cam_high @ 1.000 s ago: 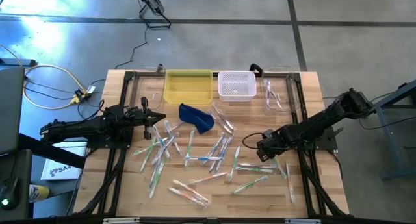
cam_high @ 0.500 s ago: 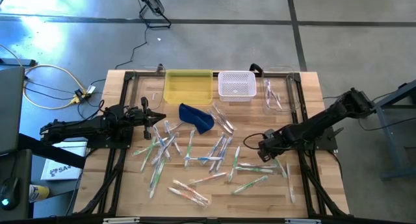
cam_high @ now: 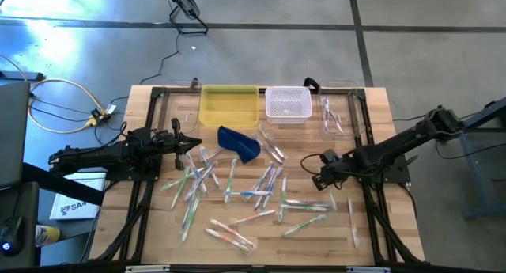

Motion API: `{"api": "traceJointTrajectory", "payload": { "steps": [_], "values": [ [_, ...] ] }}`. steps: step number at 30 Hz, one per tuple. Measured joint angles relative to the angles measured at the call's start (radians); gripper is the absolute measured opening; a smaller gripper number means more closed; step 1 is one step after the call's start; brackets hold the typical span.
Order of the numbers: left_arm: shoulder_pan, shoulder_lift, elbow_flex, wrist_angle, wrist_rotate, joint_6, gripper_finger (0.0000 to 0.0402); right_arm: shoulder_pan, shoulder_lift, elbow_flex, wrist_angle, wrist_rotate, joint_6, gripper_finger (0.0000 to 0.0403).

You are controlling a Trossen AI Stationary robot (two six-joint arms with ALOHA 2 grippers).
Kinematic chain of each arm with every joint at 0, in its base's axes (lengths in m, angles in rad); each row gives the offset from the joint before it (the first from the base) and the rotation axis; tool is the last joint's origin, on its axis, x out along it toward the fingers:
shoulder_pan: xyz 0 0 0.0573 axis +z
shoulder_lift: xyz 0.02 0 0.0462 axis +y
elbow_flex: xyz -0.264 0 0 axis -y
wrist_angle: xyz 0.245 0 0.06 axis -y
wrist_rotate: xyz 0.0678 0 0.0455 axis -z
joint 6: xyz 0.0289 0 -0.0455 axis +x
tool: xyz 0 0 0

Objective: Pick & Place Toothbrushes
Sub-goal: Put the green toothbrush into the white bin

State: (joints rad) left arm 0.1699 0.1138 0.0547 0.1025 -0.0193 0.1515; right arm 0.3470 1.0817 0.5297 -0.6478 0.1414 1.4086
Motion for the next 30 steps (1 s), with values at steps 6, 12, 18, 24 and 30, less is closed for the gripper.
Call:
{"api": "traceJointTrajectory", "payload": {
  "steps": [6,12,18,24,30],
  "values": [
    [0.0,0.0,0.0,0.001,0.0,-0.001,0.0017,0.0,-0.06,0.0,-0.004,0.061,-0.003,0.0017],
    [0.0,0.0,0.0,0.001,0.0,-0.001,0.0017,0.0,-0.096,0.002,-0.004,0.113,-0.026,0.0017],
    [0.0,0.0,0.0,0.001,0.0,-0.001,0.0017,0.0,-0.103,0.002,-0.005,0.122,-0.027,0.0017],
    [0.0,0.0,0.0,0.001,0.0,-0.001,0.0017,0.0,-0.103,0.002,0.003,0.157,-0.045,0.0017],
    [0.0,0.0,0.0,0.001,0.0,-0.001,0.0017,0.0,-0.104,0.002,0.027,0.182,-0.064,0.0017]
  ]
}}
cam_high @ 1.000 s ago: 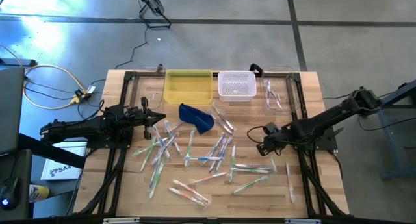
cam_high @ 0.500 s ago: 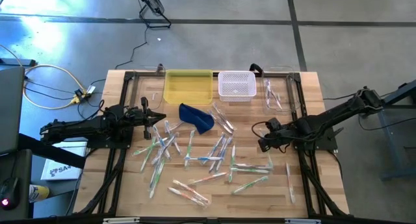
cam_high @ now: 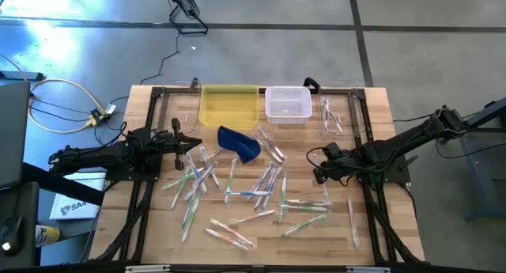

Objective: Pick & Place Toothbrushes
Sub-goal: Put the green toothbrush into the white bin

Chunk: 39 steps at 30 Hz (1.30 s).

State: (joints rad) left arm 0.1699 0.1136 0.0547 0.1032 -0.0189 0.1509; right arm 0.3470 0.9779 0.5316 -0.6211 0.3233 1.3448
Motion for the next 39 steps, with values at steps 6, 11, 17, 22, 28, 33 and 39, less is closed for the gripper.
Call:
{"api": "traceJointTrajectory", "payload": {
  "steps": [6,11,17,22,28,33,39],
  "values": [
    [0.0,0.0,0.0,0.0,0.0,0.0,0.0017,-0.026,0.0,0.0,0.078,0.021,-0.058,0.0017],
    [0.0,0.0,0.0,0.0,0.0,0.0,0.0017,-0.082,0.0,0.0,0.235,0.019,-0.177,0.0017],
    [0.0,0.0,0.0,0.0,0.0,0.0,0.0017,-0.167,0.0,0.0,0.469,0.019,-0.349,0.0017],
    [0.0,0.0,0.0,0.0,0.0,-0.008,0.0017,-0.255,0.0,0.0,0.658,0.019,-0.496,0.0017],
    [0.0,0.0,0.0,0.0,0.0,-0.027,0.0017,-0.353,0.0,0.0,0.855,0.017,-0.646,0.0017],
    [0.0,0.0,0.0,0.0,0.0,-0.028,0.0017,-0.403,0.0,0.0,0.955,0.014,-0.719,0.0017],
    [0.0,0.0,0.0,0.0,0.0,-0.028,0.0017,-0.446,0.0,0.0,1.001,-0.016,-0.747,0.0017]
  ]
}}
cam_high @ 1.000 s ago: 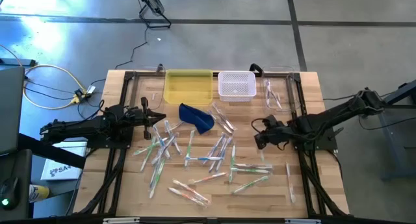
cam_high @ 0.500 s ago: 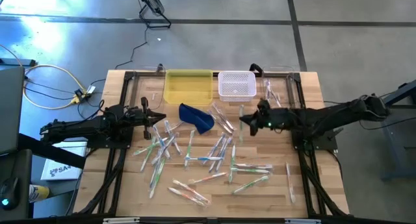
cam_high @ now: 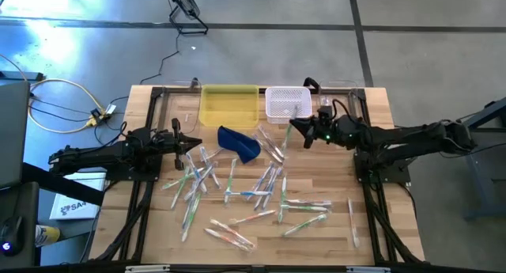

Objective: Pick & Place Toothbrushes
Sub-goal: Put the green toothbrush into the white bin

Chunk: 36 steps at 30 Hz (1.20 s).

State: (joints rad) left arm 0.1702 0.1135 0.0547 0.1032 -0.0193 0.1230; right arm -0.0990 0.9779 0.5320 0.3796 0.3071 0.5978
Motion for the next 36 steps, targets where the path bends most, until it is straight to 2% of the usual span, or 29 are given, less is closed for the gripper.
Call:
{"api": "traceJointTrajectory", "payload": {
  "steps": [11,15,22,26,36],
  "values": [
    [0.0,0.0,0.0,0.0,0.0,0.0,0.0017,-0.053,0.0,0.0,0.022,-0.052,-0.006,0.0017],
    [0.0,0.0,0.0,0.0,-0.005,0.0,0.0017,-0.055,0.0,0.02,0.037,-0.051,-0.062,0.0017],
    [0.0,0.0,0.0,0.0,-0.06,-0.003,0.0017,-0.06,0.033,0.15,0.007,-0.045,-0.234,0.0017],
    [0.0,0.0,0.0,0.0,-0.062,-0.02,0.0017,-0.088,0.079,0.247,-0.083,-0.039,-0.309,0.0017],
    [0.0,0.0,0.0,0.0,-0.062,-0.027,0.0017,-0.173,0.304,0.465,-0.345,-0.006,-0.434,0.0017]
  ]
}}
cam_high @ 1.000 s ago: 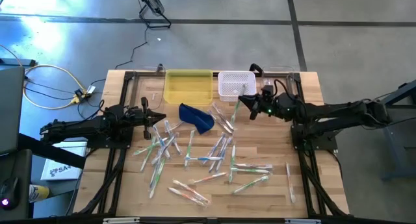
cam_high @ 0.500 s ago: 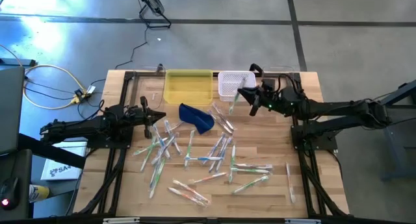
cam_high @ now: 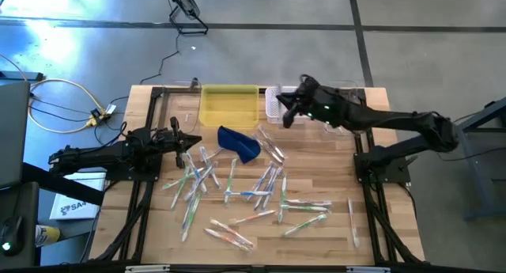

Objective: Pick & Place Toothbrushes
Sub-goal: Put the green toothbrush into the white bin

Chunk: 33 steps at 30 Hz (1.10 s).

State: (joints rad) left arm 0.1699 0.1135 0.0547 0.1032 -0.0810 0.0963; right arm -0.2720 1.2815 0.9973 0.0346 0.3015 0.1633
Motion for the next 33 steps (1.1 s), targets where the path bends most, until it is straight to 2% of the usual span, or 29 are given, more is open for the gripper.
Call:
{"api": "traceJointTrajectory", "payload": {
  "steps": [8,12,17,21,28,33],
  "values": [
    [0.0,0.0,0.0,0.0,0.0,0.0,0.0017,-0.068,0.149,0.12,-0.127,0.089,-0.1,0.0017],
    [0.0,0.0,0.0,0.0,0.0,0.001,0.0017,-0.105,0.199,0.15,-0.167,0.162,-0.117,0.0017],
    [0.0,0.0,0.0,-0.001,0.0,0.001,0.0017,-0.152,0.25,0.161,-0.19,0.203,-0.138,0.0017],
    [0.0,0.0,0.0,-0.001,-0.007,0.001,0.0017,-0.184,0.289,0.161,-0.206,0.194,-0.144,0.0017],
    [0.0,0.0,0.0,-0.002,-0.008,0.004,0.0017,-0.216,0.337,0.16,-0.216,0.155,-0.252,0.0017],
    [0.0,0.0,0.0,-0.002,-0.009,0.004,0.0017,-0.237,0.348,0.16,-0.25,0.081,-0.267,0.0017]
  ]
}}
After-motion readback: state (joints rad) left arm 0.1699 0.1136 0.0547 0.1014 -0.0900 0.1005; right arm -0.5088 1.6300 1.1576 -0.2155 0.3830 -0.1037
